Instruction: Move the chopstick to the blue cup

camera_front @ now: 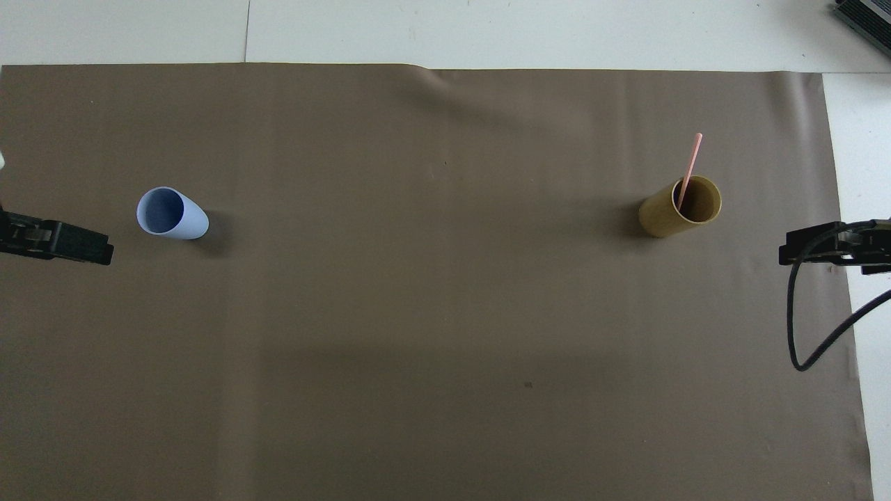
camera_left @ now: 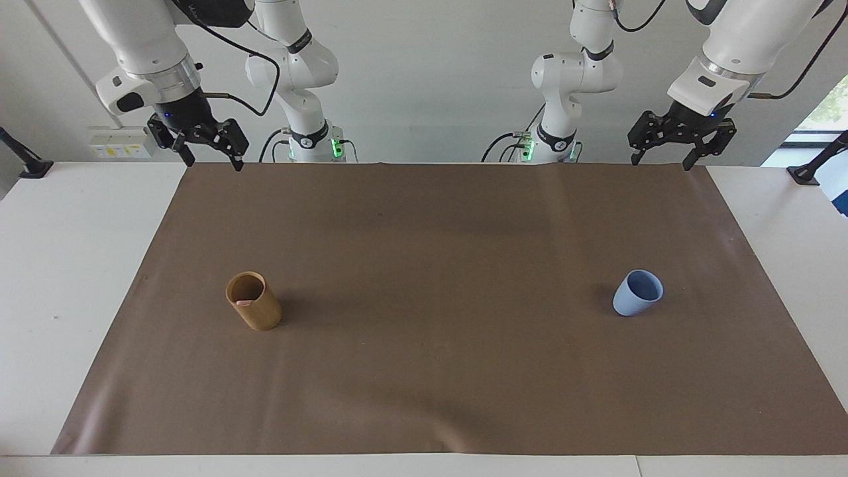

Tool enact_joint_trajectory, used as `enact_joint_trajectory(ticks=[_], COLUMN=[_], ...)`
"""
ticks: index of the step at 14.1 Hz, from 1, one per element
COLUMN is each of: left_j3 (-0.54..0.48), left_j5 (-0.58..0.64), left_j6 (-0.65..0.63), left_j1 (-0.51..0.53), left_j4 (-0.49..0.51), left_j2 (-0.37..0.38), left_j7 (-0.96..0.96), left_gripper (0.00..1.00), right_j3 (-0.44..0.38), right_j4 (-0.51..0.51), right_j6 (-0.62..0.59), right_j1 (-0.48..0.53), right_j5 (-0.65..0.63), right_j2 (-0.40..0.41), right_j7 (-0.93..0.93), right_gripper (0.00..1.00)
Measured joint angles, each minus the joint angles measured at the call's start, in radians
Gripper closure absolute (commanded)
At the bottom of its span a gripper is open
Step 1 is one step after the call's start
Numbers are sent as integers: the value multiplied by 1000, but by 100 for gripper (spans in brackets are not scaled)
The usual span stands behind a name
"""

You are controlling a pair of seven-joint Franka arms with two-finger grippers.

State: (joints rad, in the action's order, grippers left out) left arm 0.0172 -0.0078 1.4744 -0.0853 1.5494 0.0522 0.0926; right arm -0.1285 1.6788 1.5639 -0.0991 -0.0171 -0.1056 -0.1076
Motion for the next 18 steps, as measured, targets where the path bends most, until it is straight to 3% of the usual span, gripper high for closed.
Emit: enact_joint_trajectory(ticks=[18], left_j3=[-22], left_j5=[0], left_j6=[-49], left_j1=[2], left_j4=[0], left_j2=[1], left_j7=[-1], left_gripper=[0], right_j3=[0], right_j4=[0], right_j6=[9], right_j1=[0], right_j5=[0], right_j2=[0], right_j7=[0], right_gripper=[0])
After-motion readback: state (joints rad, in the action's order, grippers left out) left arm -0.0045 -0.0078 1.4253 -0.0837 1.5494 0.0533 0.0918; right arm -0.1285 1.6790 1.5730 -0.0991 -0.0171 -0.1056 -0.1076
